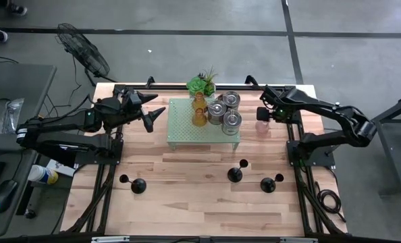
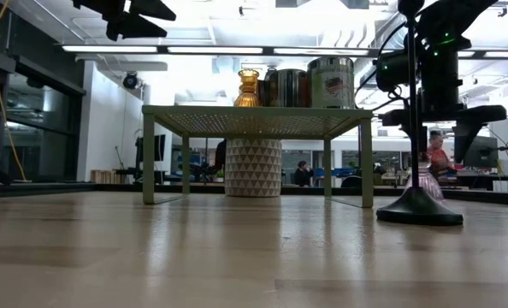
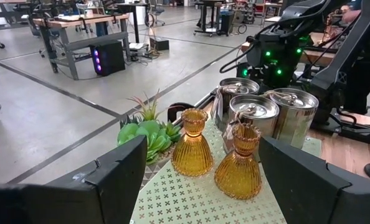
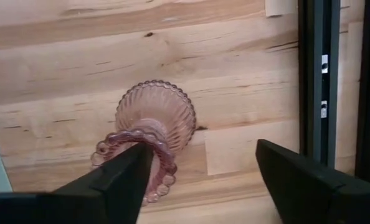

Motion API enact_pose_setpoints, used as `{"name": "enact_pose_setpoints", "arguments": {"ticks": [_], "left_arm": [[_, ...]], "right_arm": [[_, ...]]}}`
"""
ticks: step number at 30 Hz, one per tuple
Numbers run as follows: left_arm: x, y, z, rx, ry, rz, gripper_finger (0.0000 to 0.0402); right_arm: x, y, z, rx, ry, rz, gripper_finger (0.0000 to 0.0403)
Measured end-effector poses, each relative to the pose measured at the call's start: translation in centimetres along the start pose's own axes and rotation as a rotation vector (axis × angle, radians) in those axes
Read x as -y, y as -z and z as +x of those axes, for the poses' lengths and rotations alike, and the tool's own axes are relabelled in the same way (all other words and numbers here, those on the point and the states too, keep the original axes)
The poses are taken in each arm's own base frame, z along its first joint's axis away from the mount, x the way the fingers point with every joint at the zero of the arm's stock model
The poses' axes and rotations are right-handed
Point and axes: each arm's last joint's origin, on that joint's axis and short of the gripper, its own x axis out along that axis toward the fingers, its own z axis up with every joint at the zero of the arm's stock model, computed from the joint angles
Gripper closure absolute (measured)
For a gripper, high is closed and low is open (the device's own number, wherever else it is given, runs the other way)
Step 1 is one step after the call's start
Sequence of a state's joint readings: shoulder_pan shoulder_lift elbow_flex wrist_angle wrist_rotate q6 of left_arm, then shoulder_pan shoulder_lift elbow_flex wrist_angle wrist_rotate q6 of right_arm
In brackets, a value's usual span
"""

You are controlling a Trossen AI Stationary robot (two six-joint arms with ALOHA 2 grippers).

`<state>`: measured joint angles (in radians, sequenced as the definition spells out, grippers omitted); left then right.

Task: Pick & Place candle stick holders
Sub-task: Put the pink glass candle holder on the shelf

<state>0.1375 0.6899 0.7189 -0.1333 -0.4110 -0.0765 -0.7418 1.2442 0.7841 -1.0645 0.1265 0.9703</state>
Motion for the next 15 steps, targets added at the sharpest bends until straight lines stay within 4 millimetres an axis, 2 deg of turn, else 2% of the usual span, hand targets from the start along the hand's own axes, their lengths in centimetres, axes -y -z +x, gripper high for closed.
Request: {"name": "enact_pose_setpoints", "arguments": {"ticks": [8,15], "left_arm": [[-0.01,-0.01,0.0,0.001,-0.001,0.0,0.0098],[-0.01,-0.01,0.0,0.001,-0.004,-0.001,0.0098]], "right_arm": [[-0.01,-0.03,0.01,0.007,0.002,-0.001,0.0202],[-0.01,-0.03,0.01,0.006,0.003,-0.005,0.0239]]}}
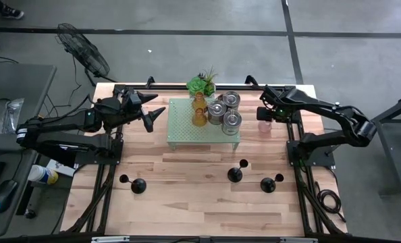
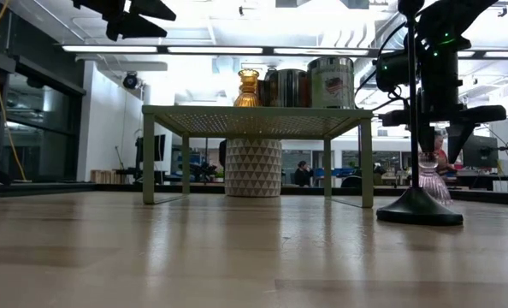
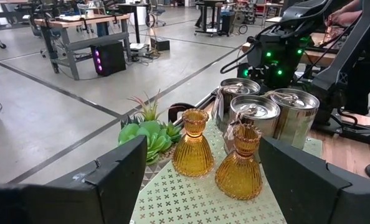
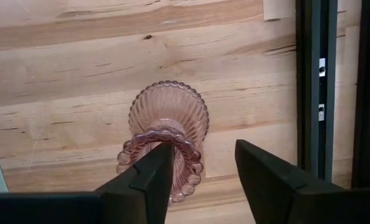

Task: Pick & Place candle stick holders
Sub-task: Put the pink glass candle holder on the shelf

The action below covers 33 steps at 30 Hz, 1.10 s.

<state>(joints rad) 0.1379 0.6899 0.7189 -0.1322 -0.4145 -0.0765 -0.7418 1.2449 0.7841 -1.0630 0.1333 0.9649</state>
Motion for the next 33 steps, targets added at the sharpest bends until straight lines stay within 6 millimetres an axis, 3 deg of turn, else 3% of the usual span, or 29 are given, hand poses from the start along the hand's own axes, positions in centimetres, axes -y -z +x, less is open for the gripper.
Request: {"name": "enact_pose_setpoints", "arguments": {"ticks": [33], "left_arm": [[0.0,-0.01,0.0,0.001,0.001,-0.001,0.0098]], "right_arm": [[-0.94,-0.42,0.69,-0.013,-0.042,-0.026,0.0314]]}}
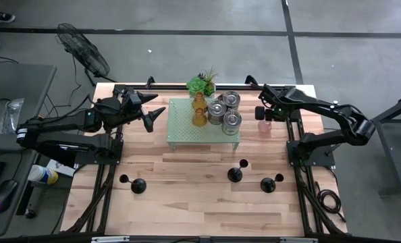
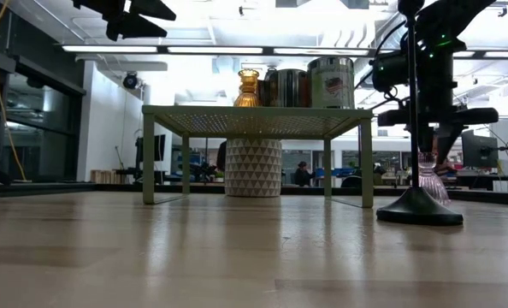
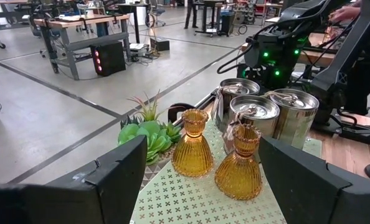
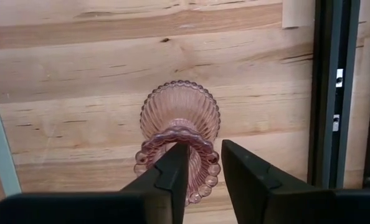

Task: Pick & Place candle stick holders
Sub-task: Put the pink glass candle holder on the shelf

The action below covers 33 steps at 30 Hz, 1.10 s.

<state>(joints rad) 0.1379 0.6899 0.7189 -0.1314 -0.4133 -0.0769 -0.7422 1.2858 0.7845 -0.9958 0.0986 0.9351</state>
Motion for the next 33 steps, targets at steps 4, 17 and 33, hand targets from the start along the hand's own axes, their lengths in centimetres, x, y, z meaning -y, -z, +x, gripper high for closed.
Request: {"name": "enact_pose_setpoints", "arguments": {"ticks": [4,17,33], "left_arm": [[0.0,0.0,0.0,0.001,0.001,0.0,0.0098],[0.0,0.0,0.0,0.0,0.003,-0.001,0.0098],[0.0,0.0,0.0,0.002,0.001,-0.001,0.0098]], "right_arm": [[0.0,0.0,0.0,0.001,-0.002,-0.01,0.0335],[-0.1,0.0,0.0,-0.014,-0.016,-0.079,0.0374],[0.7,0.5,-1.0,0.0,-0.044,-0.13,0.0375]]}}
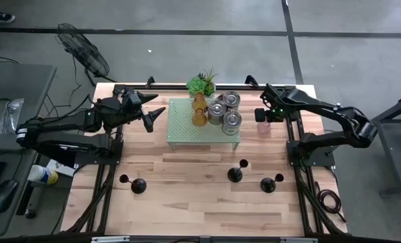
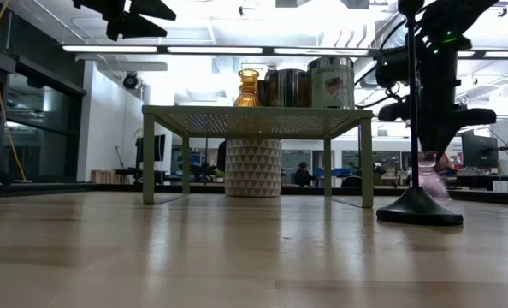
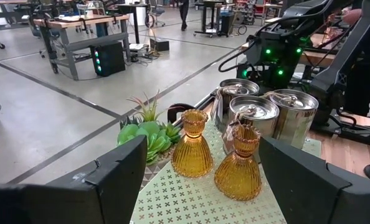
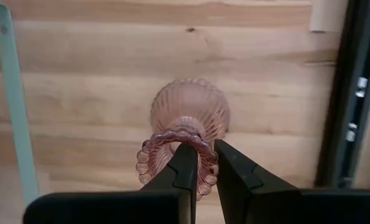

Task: Pick & Place candle stick holders
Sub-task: Put the pink glass candle holder on the shelf

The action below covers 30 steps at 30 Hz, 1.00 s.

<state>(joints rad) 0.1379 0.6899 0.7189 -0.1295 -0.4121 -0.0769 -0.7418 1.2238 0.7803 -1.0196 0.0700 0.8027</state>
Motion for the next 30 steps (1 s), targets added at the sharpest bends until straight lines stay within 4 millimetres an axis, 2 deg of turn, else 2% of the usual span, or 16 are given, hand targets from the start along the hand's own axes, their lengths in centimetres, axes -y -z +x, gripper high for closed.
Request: {"name": "enact_pose_setpoints", "arguments": {"ticks": [25,30], "left_arm": [[0.0,0.0,0.0,0.001,-0.002,-0.007,0.0098],[0.0,0.0,0.0,0.001,0.008,-0.008,0.0098]], "right_arm": [[2.6,3.0,-3.9,0.003,-0.135,-0.069,0.0388],[2.7,3.3,-6.3,0.033,-0.176,-0.092,0.0388]]}}
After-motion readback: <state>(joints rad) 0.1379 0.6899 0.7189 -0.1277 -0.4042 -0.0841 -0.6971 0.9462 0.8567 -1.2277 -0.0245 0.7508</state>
